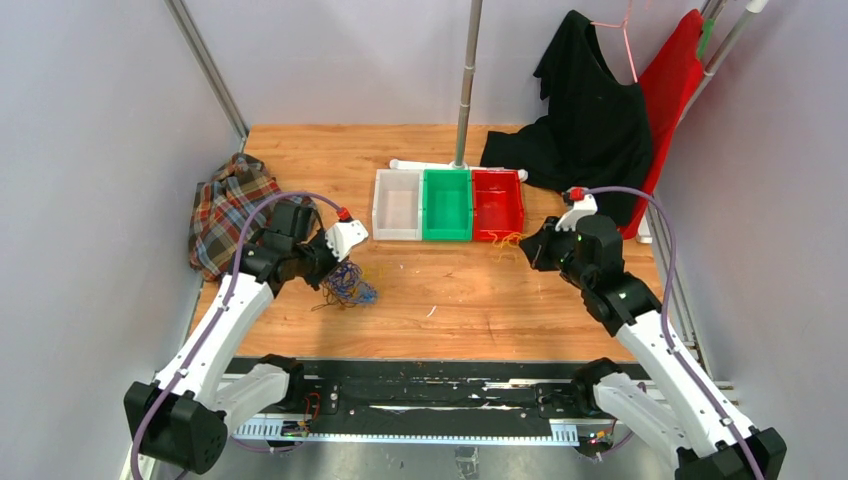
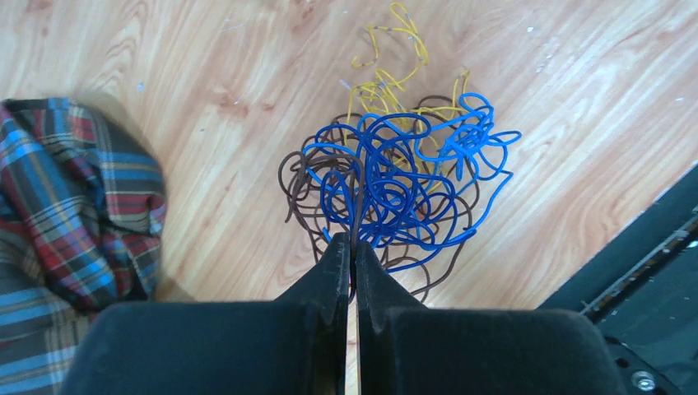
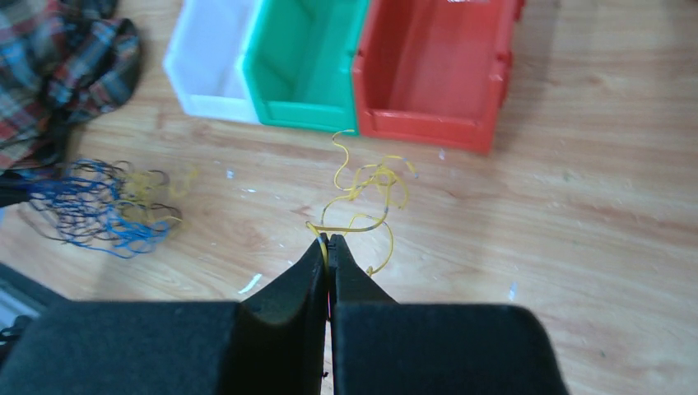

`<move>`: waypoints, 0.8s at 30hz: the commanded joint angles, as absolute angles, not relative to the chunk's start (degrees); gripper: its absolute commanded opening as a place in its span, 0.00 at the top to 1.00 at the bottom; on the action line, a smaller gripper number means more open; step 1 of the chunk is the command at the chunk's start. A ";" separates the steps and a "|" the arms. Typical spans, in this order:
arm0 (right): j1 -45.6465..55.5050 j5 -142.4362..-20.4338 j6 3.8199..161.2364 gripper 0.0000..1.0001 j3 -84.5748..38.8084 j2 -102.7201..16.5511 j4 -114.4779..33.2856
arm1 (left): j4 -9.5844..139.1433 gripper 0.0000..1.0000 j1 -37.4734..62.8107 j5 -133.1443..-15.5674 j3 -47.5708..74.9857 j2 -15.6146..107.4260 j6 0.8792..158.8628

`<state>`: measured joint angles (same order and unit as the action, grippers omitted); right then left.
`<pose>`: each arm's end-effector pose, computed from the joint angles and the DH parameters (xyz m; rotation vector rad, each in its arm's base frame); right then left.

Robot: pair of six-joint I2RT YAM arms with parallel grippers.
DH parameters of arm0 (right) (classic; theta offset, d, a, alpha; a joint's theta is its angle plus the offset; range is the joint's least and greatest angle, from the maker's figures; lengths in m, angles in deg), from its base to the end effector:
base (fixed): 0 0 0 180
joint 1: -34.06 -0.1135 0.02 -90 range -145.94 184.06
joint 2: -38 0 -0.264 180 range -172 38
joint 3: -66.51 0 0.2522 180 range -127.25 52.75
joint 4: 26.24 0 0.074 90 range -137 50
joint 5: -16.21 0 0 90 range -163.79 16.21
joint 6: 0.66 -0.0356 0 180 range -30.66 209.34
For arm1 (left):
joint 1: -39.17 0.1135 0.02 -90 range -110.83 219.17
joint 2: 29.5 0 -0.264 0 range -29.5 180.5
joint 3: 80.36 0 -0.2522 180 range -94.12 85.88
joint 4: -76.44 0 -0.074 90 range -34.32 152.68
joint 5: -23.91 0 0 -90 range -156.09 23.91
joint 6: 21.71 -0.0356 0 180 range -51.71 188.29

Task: Untangle the cables

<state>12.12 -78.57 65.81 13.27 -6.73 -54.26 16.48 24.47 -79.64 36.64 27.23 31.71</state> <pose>0.1705 0.0719 0.3001 -0.0306 1.9581 0.6099 0.1818 -0.0563 0.2743 1.1574 2.1886 -0.1346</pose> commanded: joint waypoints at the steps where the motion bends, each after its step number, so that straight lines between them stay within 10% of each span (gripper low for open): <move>1: 12.85 -86.19 67.87 0.99 7.50 -9.16 -50.73 | 14.86 0.99 24.49 -86.57 34.98 27.20 34.69; 21: 13.05 -72.52 84.32 0.99 -17.43 -47.27 -47.81 | 11.13 0.99 24.14 -91.29 35.35 24.37 34.33; 24: 13.05 -71.20 85.44 0.81 -21.70 -53.00 -50.18 | 10.89 0.99 24.14 -91.86 35.25 24.42 34.19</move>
